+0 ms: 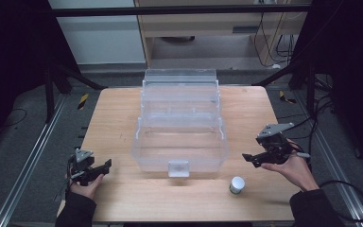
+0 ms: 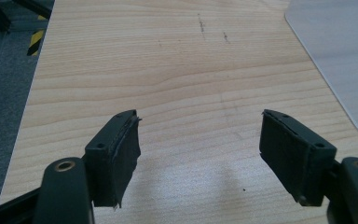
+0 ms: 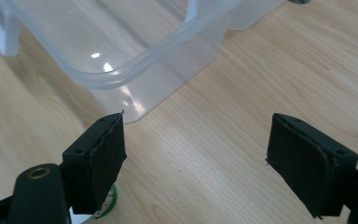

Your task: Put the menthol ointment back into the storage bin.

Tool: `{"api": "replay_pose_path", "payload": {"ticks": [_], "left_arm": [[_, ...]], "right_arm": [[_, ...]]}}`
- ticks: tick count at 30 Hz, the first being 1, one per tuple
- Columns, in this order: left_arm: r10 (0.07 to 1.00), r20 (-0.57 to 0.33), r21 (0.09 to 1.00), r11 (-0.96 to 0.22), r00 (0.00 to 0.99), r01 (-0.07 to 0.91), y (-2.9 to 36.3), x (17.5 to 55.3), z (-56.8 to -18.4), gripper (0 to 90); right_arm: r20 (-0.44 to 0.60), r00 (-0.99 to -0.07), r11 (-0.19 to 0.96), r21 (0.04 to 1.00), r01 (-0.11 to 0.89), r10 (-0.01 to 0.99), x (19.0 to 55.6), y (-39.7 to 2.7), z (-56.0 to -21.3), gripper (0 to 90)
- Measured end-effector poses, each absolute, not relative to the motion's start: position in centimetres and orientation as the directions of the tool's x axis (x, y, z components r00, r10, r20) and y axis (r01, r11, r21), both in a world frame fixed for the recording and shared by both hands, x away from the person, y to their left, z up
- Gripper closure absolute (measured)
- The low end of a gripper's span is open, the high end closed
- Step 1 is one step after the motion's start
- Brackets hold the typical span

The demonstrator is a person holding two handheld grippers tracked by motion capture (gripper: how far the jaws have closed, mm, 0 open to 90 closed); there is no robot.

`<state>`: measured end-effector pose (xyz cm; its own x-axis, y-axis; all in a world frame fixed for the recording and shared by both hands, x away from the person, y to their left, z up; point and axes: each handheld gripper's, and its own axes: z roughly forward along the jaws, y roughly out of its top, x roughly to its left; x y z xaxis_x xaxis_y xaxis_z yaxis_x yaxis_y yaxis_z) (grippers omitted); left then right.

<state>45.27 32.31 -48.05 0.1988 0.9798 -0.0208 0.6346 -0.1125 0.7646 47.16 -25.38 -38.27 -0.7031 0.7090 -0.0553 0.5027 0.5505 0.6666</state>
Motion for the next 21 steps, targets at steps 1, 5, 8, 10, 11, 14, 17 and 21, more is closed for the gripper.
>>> {"api": "replay_pose_path", "payload": {"ticks": [1, 5, 8, 10, 11, 14, 17, 21], "left_arm": [[0.98, -0.019, 0.764, -0.114, 0.199, 0.636, 32.3, 45.3, -48.1, 28.0], [0.979, -0.018, 0.763, -0.118, 0.204, 0.635, 32.2, 45.3, -48.1, 28.0], [0.978, -0.017, 0.763, -0.122, 0.209, 0.634, 32.2, 45.3, -48.1, 28.0], [0.977, -0.012, 0.763, -0.128, 0.212, 0.634, 32.2, 45.3, -48.1, 28.0], [0.977, -0.011, 0.763, -0.13, 0.214, 0.634, 32.2, 45.3, -48.1, 28.0], [0.976, -0.01, 0.761, -0.133, 0.216, 0.635, 32.2, 45.3, -48.1, 28.0], [0.976, -0.008, 0.761, -0.134, 0.217, 0.635, 32.2, 45.3, -48.1, 28.0], [0.975, -0.008, 0.761, -0.137, 0.22, 0.634, 32.2, 45.3, -48.1, 28.0]], "right_arm": [[-0.053, -0.711, 0.56, 0.658, 0.503, 0.701, 47.1, -25.2, -38.1, 19.0], [-0.056, -0.74, 0.602, 0.625, 0.497, 0.67, 47.0, -24.7, -37.7, 18.5], [-0.067, -0.768, 0.642, 0.598, 0.48, 0.637, 46.8, -24.1, -37.4, 18.2], [-0.055, -0.791, 0.666, 0.577, 0.473, 0.609, 46.6, -23.7, -37.3, 17.7], [-0.055, -0.798, 0.676, 0.568, 0.469, 0.6, 46.5, -23.6, -37.3, 17.8], [-0.055, -0.817, 0.708, 0.533, 0.462, 0.574, 46.3, -23.2, -37.5, 17.9], [-0.06, -0.826, 0.728, 0.511, 0.457, 0.561, 46.2, -23.0, -37.6, 17.9], [-0.05, -0.839, 0.747, 0.487, 0.453, 0.542, 46.0, -22.7, -37.6, 17.9]]}}
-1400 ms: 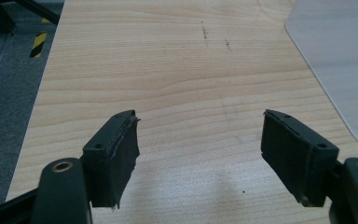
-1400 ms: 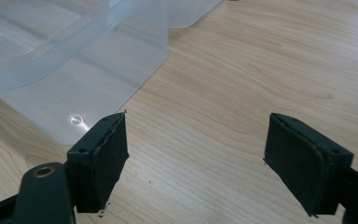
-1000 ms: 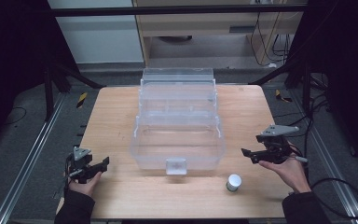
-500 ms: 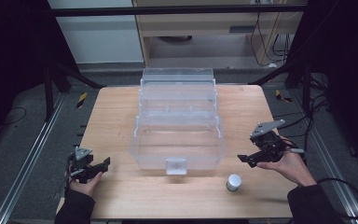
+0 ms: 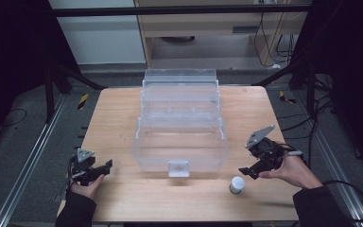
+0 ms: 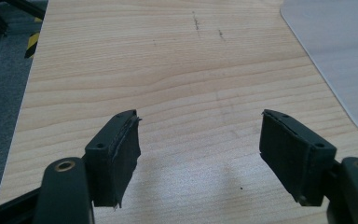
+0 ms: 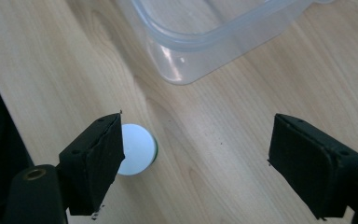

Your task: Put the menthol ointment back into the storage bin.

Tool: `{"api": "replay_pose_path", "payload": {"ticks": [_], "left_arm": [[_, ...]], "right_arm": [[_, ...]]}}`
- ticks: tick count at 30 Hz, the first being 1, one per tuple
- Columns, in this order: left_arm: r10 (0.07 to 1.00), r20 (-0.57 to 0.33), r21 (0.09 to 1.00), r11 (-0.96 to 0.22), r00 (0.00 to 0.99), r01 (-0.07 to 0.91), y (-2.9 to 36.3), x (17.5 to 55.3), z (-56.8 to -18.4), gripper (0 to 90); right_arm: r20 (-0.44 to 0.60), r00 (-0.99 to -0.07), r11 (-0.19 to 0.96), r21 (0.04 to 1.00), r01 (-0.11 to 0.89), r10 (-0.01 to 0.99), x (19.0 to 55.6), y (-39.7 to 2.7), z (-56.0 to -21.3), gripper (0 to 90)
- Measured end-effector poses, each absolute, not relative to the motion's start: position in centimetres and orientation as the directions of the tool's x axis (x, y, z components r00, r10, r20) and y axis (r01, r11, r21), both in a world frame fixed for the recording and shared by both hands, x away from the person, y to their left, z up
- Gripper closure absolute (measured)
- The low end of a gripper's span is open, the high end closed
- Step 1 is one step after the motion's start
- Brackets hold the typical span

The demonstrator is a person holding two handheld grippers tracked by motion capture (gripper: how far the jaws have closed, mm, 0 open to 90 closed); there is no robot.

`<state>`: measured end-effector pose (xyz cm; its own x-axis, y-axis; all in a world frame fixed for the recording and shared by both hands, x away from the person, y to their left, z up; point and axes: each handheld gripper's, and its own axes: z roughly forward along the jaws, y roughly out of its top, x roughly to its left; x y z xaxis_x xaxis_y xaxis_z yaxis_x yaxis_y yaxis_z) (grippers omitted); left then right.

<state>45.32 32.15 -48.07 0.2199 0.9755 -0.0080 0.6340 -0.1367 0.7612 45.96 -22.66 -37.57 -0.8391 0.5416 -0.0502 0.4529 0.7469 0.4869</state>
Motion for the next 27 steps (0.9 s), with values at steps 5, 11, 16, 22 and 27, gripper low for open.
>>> {"api": "replay_pose_path", "payload": {"ticks": [5, 11, 16, 22, 27], "left_arm": [[0.975, -0.005, 0.761, -0.141, 0.222, 0.634, 32.1, 45.3, -48.1, 27.9], [0.975, -0.001, 0.761, -0.142, 0.221, 0.633, 32.0, 45.3, -48.0, 27.8], [0.975, 0.0, 0.761, -0.145, 0.222, 0.633, 32.0, 45.3, -48.0, 27.8], [0.974, 0.001, 0.758, -0.148, 0.226, 0.635, 32.0, 45.3, -48.1, 27.7], [0.974, 0.001, 0.759, -0.147, 0.224, 0.635, 32.0, 45.3, -48.1, 27.8]], "right_arm": [[-0.055, -0.86, 0.783, 0.447, 0.433, 0.508, 45.6, -22.1, -37.6, 17.4], [-0.056, -0.885, 0.823, 0.397, 0.406, 0.463, 45.2, -21.4, -38.1, 17.3], [-0.056, -0.899, 0.843, 0.377, 0.384, 0.435, 44.9, -20.9, -38.5, 17.4], [-0.055, -0.91, 0.863, 0.346, 0.368, 0.41, 44.7, -20.5, -38.9, 19.1], [-0.05, -0.916, 0.877, 0.312, 0.365, 0.398, 44.5, -20.4, -39.6, 20.1]]}}
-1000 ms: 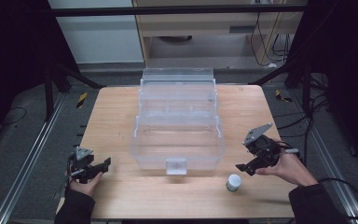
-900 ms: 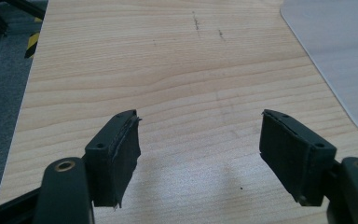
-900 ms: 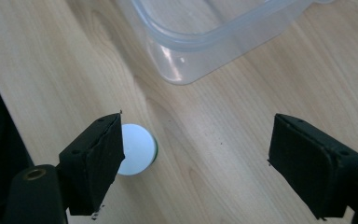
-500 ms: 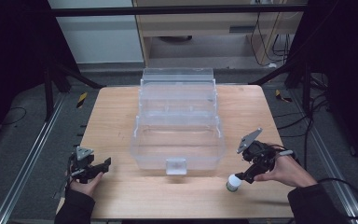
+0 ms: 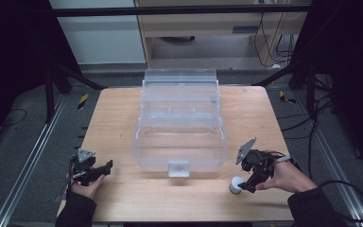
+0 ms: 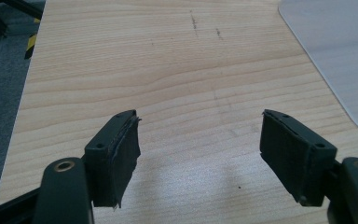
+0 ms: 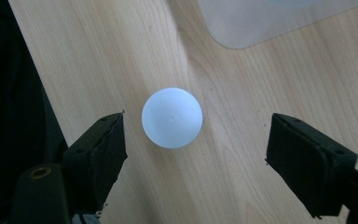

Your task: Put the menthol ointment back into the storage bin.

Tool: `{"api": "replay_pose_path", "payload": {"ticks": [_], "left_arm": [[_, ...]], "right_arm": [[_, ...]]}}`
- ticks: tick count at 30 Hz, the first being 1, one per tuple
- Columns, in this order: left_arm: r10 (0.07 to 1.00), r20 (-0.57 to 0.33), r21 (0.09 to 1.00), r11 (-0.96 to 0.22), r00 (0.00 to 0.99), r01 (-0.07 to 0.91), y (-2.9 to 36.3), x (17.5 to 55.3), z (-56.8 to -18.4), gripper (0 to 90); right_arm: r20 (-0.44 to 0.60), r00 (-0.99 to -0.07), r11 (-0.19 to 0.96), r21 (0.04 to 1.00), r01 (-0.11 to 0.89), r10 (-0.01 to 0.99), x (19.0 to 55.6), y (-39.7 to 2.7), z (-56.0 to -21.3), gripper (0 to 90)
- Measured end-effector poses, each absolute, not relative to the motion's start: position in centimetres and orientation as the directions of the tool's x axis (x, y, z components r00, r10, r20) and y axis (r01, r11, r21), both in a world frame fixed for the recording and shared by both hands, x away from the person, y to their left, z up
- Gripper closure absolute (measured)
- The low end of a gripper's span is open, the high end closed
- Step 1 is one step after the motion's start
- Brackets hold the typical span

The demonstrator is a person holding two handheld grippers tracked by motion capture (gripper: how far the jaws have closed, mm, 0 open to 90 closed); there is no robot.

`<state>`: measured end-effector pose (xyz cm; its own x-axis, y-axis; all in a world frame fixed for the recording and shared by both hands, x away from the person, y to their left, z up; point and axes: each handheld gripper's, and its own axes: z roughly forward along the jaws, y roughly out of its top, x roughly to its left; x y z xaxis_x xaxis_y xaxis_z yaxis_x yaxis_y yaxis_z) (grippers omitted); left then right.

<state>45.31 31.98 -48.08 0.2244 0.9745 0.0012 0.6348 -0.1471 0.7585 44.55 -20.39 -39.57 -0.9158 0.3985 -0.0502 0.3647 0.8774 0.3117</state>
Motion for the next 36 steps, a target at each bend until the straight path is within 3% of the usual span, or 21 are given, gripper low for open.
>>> {"api": "replay_pose_path", "payload": {"ticks": [36], "left_arm": [[0.974, 0.005, 0.755, -0.153, 0.228, 0.637, 32.0, 45.4, -48.1, 27.9]], "right_arm": [[-0.042, -0.963, 0.951, 0.171, 0.256, 0.267, 44.6, -18.3, -42.8, 36.3]]}}
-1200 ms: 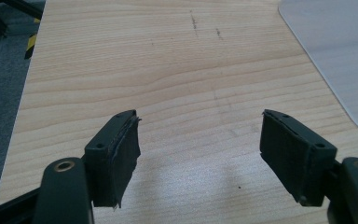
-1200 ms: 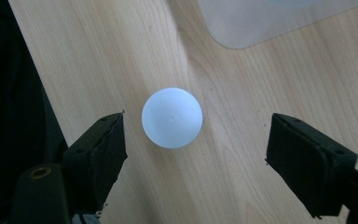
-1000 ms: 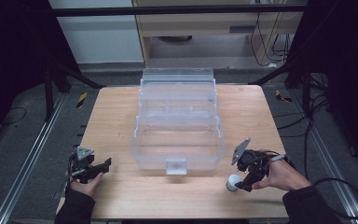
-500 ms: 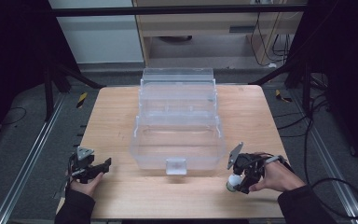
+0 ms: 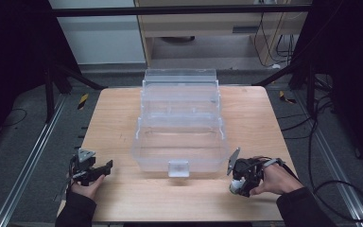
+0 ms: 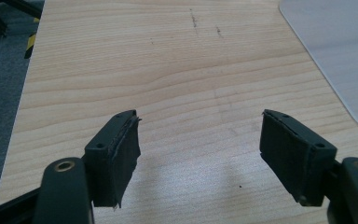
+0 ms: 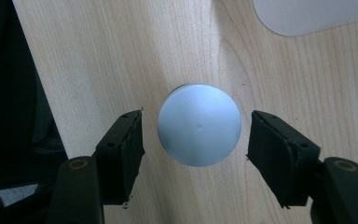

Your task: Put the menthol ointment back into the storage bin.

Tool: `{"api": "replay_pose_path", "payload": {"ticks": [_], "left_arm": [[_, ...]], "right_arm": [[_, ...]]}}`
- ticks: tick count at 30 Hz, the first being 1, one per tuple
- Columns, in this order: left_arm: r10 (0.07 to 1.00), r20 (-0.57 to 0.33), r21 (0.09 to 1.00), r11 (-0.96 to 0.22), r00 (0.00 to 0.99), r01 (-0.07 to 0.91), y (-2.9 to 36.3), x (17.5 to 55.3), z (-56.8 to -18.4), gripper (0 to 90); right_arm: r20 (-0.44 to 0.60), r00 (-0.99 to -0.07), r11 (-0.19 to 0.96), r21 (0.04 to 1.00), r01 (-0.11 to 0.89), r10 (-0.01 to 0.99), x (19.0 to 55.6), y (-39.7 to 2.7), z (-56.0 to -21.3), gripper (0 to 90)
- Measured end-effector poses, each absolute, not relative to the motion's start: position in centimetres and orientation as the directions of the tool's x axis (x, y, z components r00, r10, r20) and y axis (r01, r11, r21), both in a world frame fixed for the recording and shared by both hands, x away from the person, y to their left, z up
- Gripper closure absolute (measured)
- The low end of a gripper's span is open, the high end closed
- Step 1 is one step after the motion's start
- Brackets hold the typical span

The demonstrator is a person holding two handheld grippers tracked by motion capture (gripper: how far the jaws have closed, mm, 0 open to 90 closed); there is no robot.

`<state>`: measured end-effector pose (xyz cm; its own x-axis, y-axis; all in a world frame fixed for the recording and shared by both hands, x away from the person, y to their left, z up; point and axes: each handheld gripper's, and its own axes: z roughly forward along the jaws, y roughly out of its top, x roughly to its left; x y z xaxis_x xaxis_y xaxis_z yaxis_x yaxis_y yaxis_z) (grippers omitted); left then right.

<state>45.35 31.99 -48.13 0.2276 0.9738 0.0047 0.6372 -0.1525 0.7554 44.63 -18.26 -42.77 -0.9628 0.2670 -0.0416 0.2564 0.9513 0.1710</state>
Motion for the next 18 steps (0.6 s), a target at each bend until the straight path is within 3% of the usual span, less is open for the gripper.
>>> {"api": "replay_pose_path", "payload": {"ticks": [18], "left_arm": [[0.974, 0.009, 0.755, -0.155, 0.227, 0.637, 32.0, 45.4, -48.1, 28.7]], "right_arm": [[-0.037, -0.97, 0.963, 0.13, 0.235, 0.241, 45.0, -17.5, -43.8, 42.3]]}}
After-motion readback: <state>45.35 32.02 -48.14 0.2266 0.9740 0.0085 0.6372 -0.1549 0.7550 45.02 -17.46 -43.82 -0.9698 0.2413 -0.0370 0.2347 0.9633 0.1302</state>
